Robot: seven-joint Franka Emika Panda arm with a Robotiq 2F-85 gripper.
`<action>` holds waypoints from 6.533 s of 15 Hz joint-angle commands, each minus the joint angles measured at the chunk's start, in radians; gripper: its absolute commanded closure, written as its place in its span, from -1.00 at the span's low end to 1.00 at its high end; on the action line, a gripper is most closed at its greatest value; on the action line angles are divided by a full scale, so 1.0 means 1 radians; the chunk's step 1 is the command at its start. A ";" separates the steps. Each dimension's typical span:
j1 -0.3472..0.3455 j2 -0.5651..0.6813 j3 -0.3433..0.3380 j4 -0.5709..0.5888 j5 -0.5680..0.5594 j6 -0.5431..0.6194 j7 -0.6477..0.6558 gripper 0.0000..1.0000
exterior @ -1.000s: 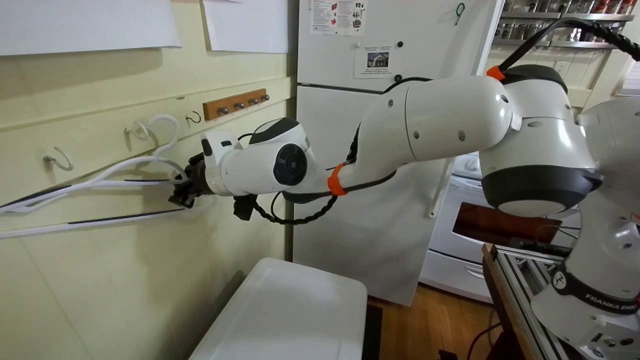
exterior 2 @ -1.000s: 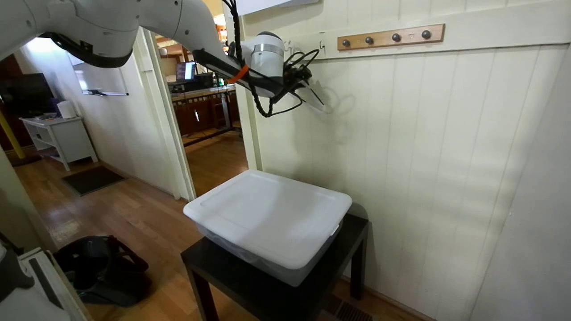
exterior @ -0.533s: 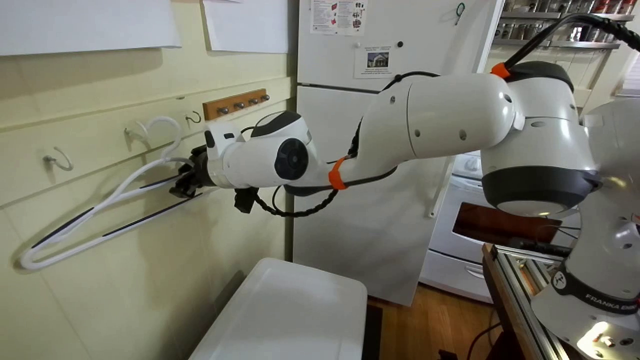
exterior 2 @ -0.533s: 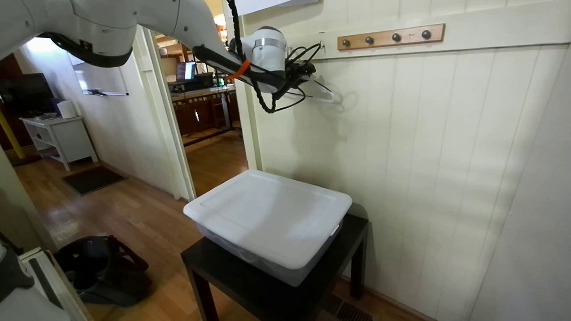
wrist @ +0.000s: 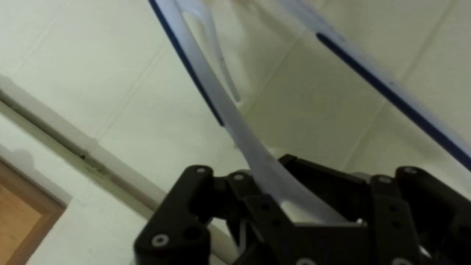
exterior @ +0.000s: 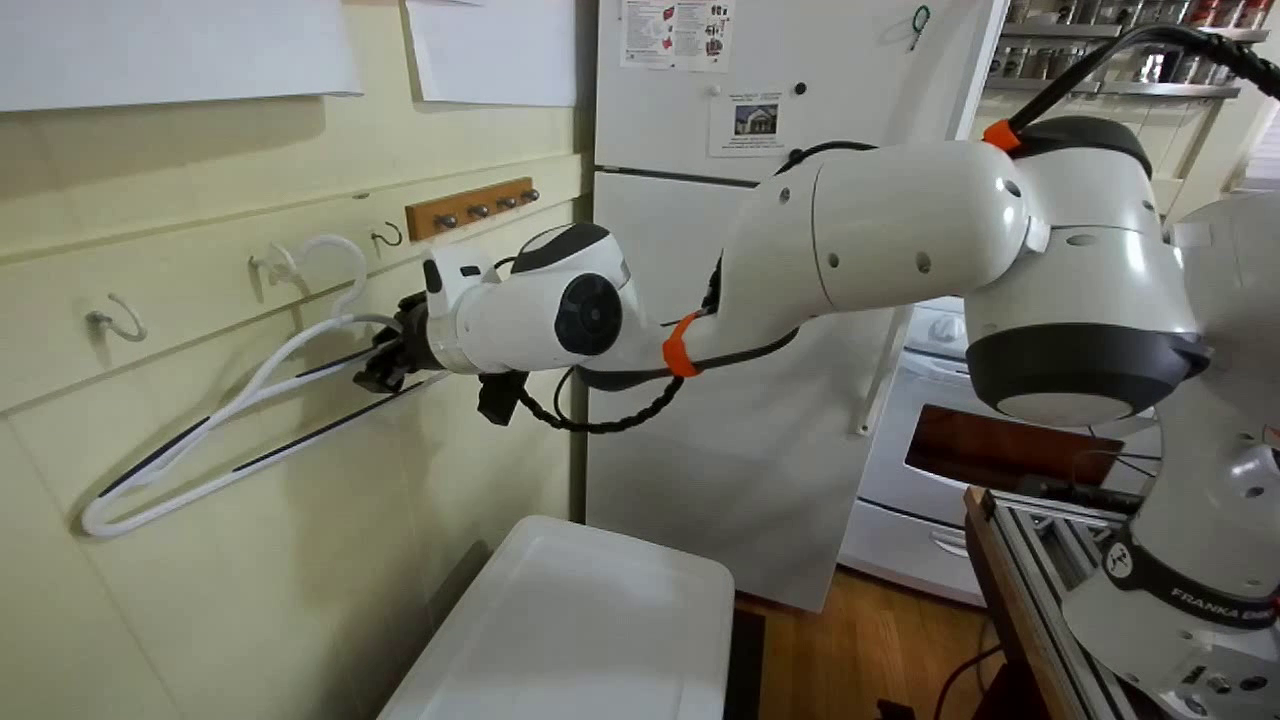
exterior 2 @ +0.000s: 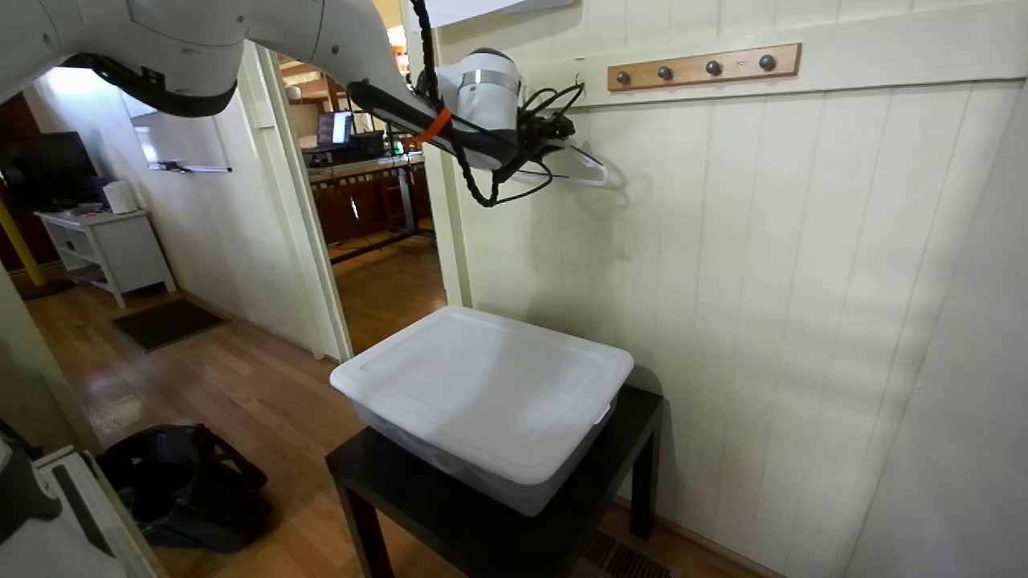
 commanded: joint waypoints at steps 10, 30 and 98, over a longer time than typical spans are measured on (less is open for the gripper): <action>-0.038 -0.255 0.148 -0.280 -0.017 -0.002 -0.124 1.00; -0.375 -0.316 0.554 -0.147 0.118 -0.198 -0.555 1.00; -0.165 -0.456 0.383 -0.296 0.024 -0.448 -0.443 1.00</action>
